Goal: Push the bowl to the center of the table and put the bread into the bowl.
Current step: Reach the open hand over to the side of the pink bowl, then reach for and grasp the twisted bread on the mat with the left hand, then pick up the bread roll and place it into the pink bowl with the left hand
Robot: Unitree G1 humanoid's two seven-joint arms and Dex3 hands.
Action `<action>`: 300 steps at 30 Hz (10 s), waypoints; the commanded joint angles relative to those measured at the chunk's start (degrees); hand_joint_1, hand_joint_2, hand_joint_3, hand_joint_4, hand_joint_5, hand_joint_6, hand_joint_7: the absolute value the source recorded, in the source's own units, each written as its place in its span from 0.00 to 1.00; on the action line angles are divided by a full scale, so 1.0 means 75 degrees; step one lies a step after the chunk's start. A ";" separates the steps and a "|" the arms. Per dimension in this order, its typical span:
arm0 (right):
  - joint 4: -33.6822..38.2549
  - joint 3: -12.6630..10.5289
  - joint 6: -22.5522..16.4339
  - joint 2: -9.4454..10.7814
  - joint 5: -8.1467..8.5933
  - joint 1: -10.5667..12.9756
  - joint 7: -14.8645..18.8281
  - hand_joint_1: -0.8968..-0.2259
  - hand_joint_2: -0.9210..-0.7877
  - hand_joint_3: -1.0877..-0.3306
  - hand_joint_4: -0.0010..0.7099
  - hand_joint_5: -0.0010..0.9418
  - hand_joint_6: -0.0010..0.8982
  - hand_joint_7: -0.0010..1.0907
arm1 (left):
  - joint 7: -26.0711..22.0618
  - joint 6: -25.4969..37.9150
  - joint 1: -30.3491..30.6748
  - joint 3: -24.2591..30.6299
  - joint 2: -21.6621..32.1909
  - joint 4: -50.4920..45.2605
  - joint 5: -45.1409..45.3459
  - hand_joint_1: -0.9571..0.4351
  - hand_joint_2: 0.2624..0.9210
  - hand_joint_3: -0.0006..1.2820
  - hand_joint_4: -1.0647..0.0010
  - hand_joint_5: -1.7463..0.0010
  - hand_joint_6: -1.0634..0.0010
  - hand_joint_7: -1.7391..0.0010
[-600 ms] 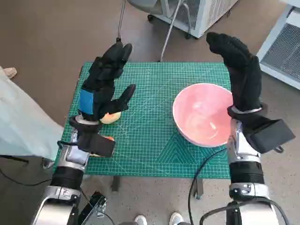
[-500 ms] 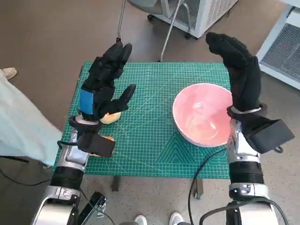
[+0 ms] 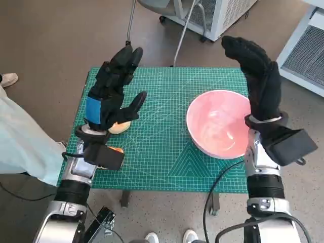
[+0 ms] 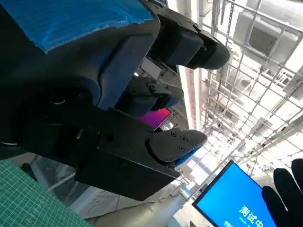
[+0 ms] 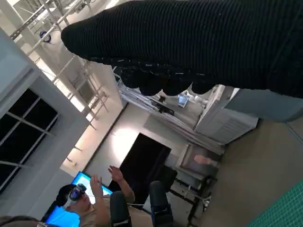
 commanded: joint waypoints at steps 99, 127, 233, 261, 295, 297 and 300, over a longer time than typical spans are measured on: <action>0.4464 -0.2074 0.2864 0.1523 0.0347 -0.0847 -0.2256 0.59 0.00 0.48 0.48 0.02 0.21 0.58 | -0.0436 0.1767 0.1898 0.0947 0.0388 -0.3378 -0.0003 0.68 0.52 0.72 0.62 1.00 0.95 0.53; 0.4134 -0.1651 0.2239 0.1058 -0.0249 -0.1379 -0.1931 0.52 0.00 0.44 0.41 0.00 0.17 0.57 | -0.0805 0.2070 0.2391 0.1269 0.0645 -0.4082 -0.0119 0.65 0.52 0.72 0.63 1.00 0.94 0.55; 0.0847 -0.0292 -0.0452 0.0417 0.0538 -0.0290 0.0971 0.47 0.00 0.50 0.50 0.01 0.09 0.69 | -0.7837 0.3566 0.0669 -0.1894 0.4511 -0.2206 0.1391 0.69 0.99 0.10 0.45 0.22 0.42 0.36; 0.0707 -0.0303 -0.0330 0.0399 0.0565 -0.0224 0.0968 0.49 0.00 0.49 0.50 0.01 0.07 0.71 | -0.8060 0.5327 -0.2334 -0.0723 0.3385 -0.4603 -0.0481 0.69 0.69 0.40 0.61 0.12 0.30 0.38; 0.0098 -0.0327 -0.0315 0.0182 0.0553 0.0219 0.0851 0.49 0.00 0.49 0.50 0.01 0.05 0.74 | -0.5381 0.3083 -0.4306 -0.3709 0.0377 0.2680 0.2378 0.56 0.98 0.21 0.61 0.63 0.64 0.26; 0.0054 -0.0331 -0.0308 0.0163 0.0534 0.0241 0.0807 0.49 0.00 0.49 0.50 0.01 0.04 0.74 | -0.6045 0.3456 -0.4344 -0.3699 0.0332 0.2773 0.2264 0.59 0.98 0.16 0.71 0.81 0.72 0.53; 0.0012 -0.0335 -0.0317 0.0148 0.0487 0.0264 0.0713 0.50 0.00 0.48 0.51 0.01 0.04 0.74 | -0.6936 0.3832 -0.4420 -0.3692 0.0358 0.2726 0.2163 0.63 0.99 0.09 0.91 0.95 0.80 0.82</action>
